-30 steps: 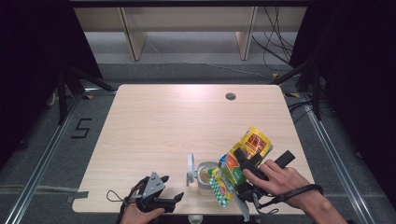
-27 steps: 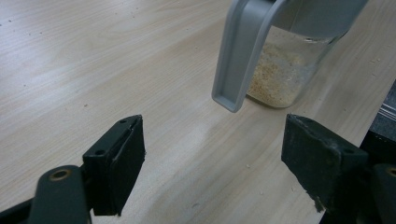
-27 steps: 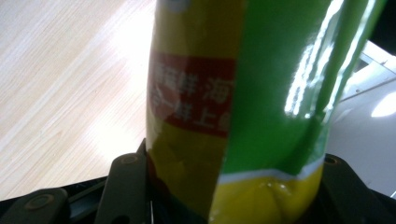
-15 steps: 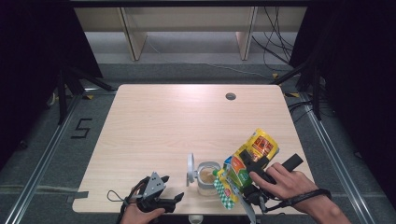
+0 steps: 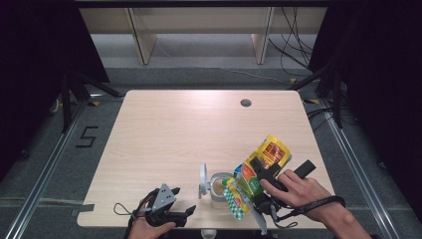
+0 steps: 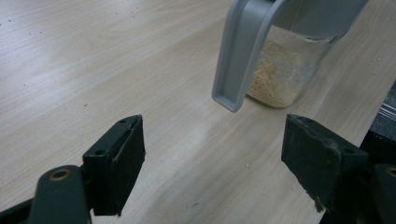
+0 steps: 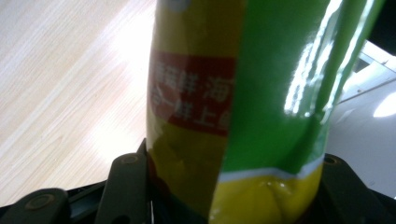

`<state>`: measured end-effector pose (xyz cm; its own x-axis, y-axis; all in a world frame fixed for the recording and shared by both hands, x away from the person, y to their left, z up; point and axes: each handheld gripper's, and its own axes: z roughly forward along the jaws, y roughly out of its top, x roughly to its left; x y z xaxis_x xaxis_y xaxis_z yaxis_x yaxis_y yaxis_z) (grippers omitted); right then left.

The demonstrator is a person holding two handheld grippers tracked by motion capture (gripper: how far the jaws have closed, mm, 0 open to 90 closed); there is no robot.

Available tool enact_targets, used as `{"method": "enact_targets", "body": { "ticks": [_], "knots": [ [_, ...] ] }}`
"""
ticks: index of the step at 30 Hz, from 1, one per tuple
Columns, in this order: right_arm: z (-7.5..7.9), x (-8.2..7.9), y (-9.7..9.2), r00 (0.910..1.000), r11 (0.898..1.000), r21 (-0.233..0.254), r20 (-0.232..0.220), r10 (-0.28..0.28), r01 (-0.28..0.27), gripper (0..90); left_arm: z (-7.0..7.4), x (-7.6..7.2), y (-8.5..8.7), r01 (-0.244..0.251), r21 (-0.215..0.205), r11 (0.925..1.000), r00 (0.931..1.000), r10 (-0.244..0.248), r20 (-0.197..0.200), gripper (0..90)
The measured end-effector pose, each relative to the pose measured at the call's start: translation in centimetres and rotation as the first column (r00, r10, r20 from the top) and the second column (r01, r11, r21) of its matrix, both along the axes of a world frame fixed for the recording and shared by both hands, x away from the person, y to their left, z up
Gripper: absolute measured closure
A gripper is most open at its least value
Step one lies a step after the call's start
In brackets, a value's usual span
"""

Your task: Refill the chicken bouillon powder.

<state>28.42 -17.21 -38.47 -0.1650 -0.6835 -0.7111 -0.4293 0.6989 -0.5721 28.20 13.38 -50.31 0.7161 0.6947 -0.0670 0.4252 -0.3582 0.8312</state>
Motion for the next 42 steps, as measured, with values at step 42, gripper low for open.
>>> {"method": "enact_targets", "body": {
  "ticks": [42],
  "knots": [
    [-0.4, -1.4, -1.0, 0.9994, 0.998, 0.064, -0.019, -0.028, 0.030, 52.9, 0.0, 0.0, -0.1, -0.001, -0.006, 1.0000, 1.0000, 0.001, 0.000, 21.3]
  ]
}}
